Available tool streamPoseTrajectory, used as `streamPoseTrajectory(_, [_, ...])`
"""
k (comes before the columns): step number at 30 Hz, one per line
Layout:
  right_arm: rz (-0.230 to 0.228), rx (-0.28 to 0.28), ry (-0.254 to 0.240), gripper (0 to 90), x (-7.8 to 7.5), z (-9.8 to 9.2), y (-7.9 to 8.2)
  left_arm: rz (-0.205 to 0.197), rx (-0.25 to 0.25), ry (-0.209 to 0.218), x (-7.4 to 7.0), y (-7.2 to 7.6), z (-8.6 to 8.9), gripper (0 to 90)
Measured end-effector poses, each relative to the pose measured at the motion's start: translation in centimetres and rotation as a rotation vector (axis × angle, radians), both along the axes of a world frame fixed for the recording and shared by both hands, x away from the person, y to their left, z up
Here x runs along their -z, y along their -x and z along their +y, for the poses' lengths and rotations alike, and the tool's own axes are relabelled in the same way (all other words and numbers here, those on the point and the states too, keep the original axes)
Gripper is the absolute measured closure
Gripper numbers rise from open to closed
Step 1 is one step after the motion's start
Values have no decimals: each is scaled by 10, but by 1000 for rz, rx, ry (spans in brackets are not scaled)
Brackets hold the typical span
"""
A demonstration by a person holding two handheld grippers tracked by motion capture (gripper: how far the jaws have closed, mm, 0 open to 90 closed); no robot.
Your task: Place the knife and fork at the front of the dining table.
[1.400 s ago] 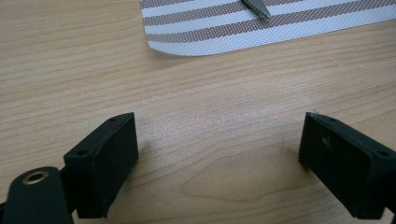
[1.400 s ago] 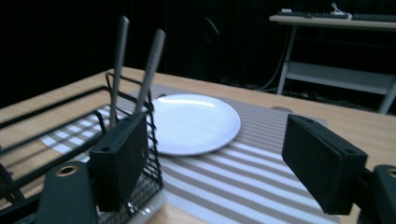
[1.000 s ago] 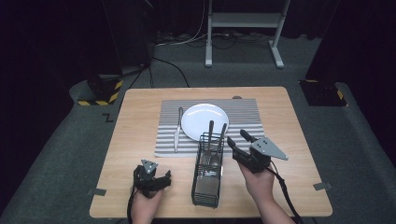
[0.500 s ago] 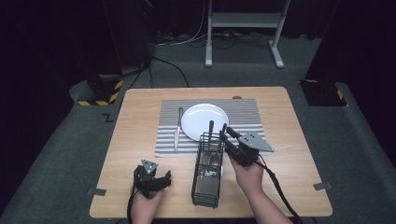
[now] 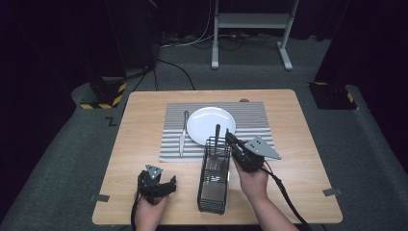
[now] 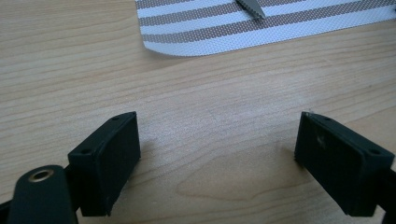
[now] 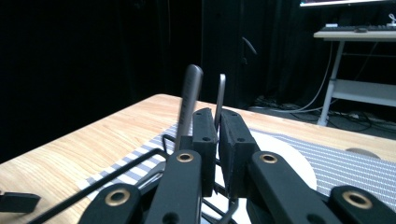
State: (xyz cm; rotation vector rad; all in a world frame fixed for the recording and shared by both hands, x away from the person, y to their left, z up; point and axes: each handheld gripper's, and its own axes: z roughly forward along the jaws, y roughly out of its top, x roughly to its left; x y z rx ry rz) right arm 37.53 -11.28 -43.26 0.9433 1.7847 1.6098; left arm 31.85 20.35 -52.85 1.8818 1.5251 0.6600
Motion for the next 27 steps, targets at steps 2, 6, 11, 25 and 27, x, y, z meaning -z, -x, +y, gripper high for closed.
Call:
streamPoseTrajectory(2, [-9, -9, 0, 867, -2, 2, 3, 0, 0, 0, 0, 0, 0, 139])
streamPoseTrajectory(6, [-22, -14, -16, 881, -5, 4, 6, 0, -1, 2, 0, 0, 0, 140])
streamPoseTrajectory(11, [-58, -11, -22, 888, -12, 2, 12, 0, -1, 2, 0, 0, 0, 139])
streamPoseTrajectory(25, [-126, -12, -72, 889, -30, -6, 22, 0, -1, 2, 0, 0, 0, 140])
streamPoseTrajectory(27, [-134, -16, -77, 889, -33, -6, 24, 0, -1, 2, 0, 0, 0, 139])
